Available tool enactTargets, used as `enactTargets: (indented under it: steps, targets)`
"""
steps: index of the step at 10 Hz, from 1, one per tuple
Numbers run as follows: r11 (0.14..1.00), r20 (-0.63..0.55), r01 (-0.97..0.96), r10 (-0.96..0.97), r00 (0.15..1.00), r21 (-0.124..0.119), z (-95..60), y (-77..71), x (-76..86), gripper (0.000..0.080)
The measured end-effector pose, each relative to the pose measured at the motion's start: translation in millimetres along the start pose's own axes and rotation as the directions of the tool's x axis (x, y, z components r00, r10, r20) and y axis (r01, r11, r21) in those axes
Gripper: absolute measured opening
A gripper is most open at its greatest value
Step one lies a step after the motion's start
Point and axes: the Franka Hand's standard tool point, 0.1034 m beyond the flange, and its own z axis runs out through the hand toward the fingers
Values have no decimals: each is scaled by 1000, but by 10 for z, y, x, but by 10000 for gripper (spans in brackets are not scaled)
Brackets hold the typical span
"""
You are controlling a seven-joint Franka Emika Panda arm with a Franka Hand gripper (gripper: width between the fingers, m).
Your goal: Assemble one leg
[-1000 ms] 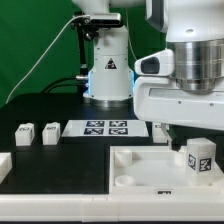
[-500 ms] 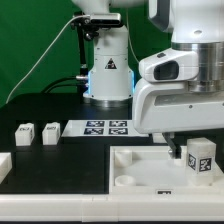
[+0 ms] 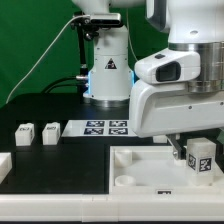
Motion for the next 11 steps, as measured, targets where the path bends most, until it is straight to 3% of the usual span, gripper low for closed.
enactTargets:
  steps: [1,2,4,5,7,11]
  targets:
    - [1000,0,0,0,1000,0,-1,0,1,398]
    - [1000,0,-20,20,1000,1,0,-1,1,290]
    - [996,0,-84,84,996,4,0,-5,1,290]
    - [974,0,-225,225,974,12,2,-8,0,290]
    - [886,3,-464,464,886,12,-5,-1,3,290]
    - [635,-11,-771,771,636,-43,-20,222,-57,295]
